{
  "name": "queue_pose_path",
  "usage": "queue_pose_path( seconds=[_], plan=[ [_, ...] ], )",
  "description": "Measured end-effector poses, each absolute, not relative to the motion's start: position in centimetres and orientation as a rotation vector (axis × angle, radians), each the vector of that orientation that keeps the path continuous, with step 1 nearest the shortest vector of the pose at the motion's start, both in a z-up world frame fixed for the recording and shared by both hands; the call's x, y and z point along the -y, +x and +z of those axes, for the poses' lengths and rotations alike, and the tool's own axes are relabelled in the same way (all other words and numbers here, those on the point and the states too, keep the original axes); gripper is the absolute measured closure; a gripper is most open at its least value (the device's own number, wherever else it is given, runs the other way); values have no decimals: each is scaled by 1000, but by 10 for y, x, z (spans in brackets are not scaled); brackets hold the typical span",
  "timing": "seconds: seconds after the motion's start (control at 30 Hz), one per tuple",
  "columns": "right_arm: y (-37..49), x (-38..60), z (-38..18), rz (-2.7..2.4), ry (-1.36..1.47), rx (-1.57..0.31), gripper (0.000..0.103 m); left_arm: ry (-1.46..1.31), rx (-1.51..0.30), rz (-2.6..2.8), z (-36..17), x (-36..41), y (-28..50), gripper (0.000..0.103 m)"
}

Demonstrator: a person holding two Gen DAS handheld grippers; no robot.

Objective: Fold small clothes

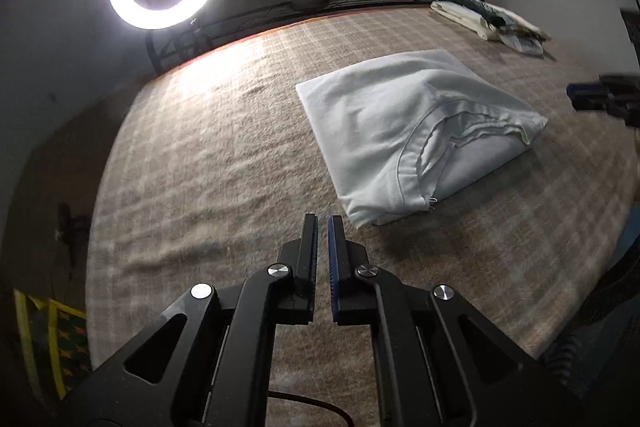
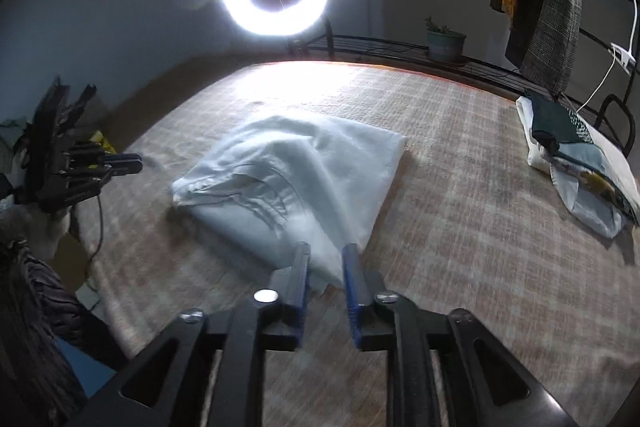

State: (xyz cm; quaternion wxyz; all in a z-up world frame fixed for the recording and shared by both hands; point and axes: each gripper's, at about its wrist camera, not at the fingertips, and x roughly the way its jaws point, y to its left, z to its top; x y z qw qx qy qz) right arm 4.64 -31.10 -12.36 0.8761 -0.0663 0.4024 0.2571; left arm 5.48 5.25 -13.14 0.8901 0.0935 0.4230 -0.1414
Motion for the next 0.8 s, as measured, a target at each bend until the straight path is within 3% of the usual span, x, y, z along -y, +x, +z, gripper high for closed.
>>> queue_pose_path(
  seconds=[0.03, 0.1, 0.13, 0.17, 0.37, 0.5, 0.53, 0.57, 0.67, 0.73, 0.8],
  plan=[
    [43, 314, -121, 549, -119, -837, 70, 154, -892, -289, -131, -58, 57, 99],
    [47, 319, -121, 523, -79, -853, 64, 4, -950, -290, -133, -71, 68, 83],
    [51, 324, -124, 507, -26, -874, 61, -91, -986, -296, -137, -77, 74, 64],
    [56, 330, -129, 493, 40, -904, 58, -185, -1017, -304, -142, -82, 79, 56],
    [78, 351, -175, 506, 449, -1078, 55, -523, -1131, -338, -171, -83, 96, 55],
    [83, 347, -193, 542, 575, -1125, 57, -662, -1175, -330, -187, -84, 103, 55],
    [84, 346, -196, 543, 592, -1130, 58, -668, -1176, -336, -188, -82, 104, 58],
    [84, 346, -198, 546, 604, -1131, 59, -668, -1172, -340, -188, -80, 104, 68],
    [87, 344, -203, 567, 646, -1128, 78, -660, -1166, -350, -186, -75, 106, 96],
    [87, 344, -202, 579, 668, -1121, 98, -649, -1160, -348, -184, -74, 105, 100],
    [87, 346, -200, 567, 679, -1111, 102, -648, -1137, -346, -177, -75, 103, 102]
  ],
)
